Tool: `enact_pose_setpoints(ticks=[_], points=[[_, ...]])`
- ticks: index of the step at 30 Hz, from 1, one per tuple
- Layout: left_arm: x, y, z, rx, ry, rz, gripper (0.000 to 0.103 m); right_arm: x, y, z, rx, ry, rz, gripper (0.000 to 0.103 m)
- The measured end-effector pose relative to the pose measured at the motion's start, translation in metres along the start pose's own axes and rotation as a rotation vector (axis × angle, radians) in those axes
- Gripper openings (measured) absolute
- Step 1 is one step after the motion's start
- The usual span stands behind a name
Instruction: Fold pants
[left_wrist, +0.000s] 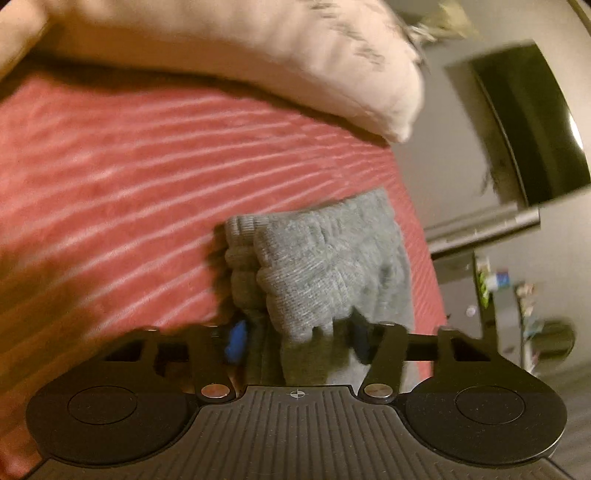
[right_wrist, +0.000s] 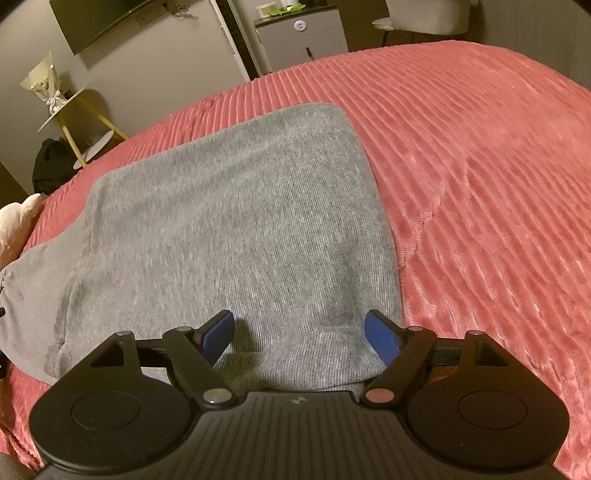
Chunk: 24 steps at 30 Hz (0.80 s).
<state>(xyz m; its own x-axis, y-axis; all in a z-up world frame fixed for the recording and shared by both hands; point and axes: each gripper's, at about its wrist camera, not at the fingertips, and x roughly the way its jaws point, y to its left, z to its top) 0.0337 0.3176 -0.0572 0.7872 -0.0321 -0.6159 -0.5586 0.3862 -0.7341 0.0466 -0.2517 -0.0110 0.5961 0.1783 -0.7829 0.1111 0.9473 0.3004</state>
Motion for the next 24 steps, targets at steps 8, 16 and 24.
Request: enact_pose_setpoints(ticks=[8, 16, 24], points=[[-0.004, -0.013, -0.007, 0.126, -0.031, 0.015, 0.051, 0.0, 0.001, -0.001, -0.002, -0.003, -0.006, 0.079], [-0.013, -0.053, -0.015, 0.26, -0.084, 0.082, 0.028, -0.002, -0.004, -0.001, 0.022, -0.016, 0.008, 0.079], [-0.091, -0.18, -0.098, 0.811, -0.269, -0.111, 0.023, -0.007, -0.018, -0.002, 0.111, -0.044, 0.068, 0.079]])
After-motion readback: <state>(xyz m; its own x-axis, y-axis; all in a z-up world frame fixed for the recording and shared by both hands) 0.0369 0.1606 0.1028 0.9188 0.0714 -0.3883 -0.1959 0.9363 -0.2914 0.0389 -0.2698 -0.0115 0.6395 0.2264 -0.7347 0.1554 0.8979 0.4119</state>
